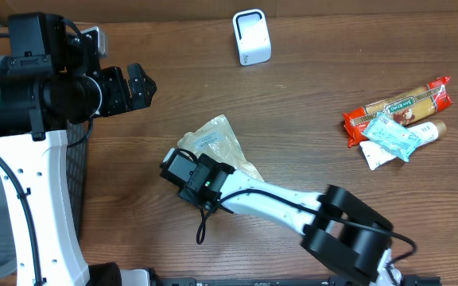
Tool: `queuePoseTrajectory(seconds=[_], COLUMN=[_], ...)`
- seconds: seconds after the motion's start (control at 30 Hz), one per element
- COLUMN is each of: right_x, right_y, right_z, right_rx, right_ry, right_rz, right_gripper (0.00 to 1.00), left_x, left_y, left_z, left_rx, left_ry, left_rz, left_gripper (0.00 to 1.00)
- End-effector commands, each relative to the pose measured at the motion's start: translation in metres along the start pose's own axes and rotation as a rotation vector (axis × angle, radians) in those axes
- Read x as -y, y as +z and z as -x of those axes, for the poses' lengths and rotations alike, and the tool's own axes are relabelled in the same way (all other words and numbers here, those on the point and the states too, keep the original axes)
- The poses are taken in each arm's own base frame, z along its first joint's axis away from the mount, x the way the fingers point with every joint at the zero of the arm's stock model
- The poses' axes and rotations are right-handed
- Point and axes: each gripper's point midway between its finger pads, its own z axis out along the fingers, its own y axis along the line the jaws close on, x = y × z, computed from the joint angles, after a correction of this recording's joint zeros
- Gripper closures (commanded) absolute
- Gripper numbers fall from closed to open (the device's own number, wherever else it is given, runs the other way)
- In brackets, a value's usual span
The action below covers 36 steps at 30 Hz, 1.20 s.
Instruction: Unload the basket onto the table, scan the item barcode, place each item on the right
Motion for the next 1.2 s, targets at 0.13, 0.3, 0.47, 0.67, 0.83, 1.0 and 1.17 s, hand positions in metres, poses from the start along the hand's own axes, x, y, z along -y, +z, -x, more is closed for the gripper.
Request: queuePoseTrajectory(seconds=[0.13, 0.3, 0.47, 0.67, 0.83, 1.0, 1.17], right_x=[0.007, 0.015, 0.037, 0.055, 0.060, 0.059, 0.075], right_y=[0.012, 0.011, 0.009, 0.011, 0.011, -0.008, -0.049], right_z=[-0.017, -0.031, -0.046, -0.054, -0.053, -0.035, -0.010], right_rx=[-0.077, -0.137, -0.201, -0.233, -0.226, -0.173, -0.089], right_ry=[-0.088, -0.101, -0.098, -0.064, 0.006, 0.076, 0.243], right_rz=[-0.052, -0.083, -0.147, -0.159, -0.162, -0.113, -0.023], right_gripper=[0.37, 0.41, 0.57, 0.93, 0.96, 0.96, 0.96], left_x=[0.002, 0.002, 0.002, 0.002, 0.002, 0.002, 0.002], left_y=[-0.008, -0.008, -0.008, -0.008, -0.008, -0.008, -0.008], left_z=[0.003, 0.003, 0.003, 0.003, 0.003, 0.003, 0.003], left_rx=[0.030, 0.030, 0.030, 0.030, 0.030, 0.030, 0.029], left_ry=[-0.006, -0.006, -0.006, -0.006, -0.006, -0.006, -0.006], left_rz=[-0.003, -0.003, -0.003, -0.003, -0.003, -0.003, -0.002], left_gripper=[0.00, 0.00, 0.00, 0.00, 0.00, 0.00, 0.00])
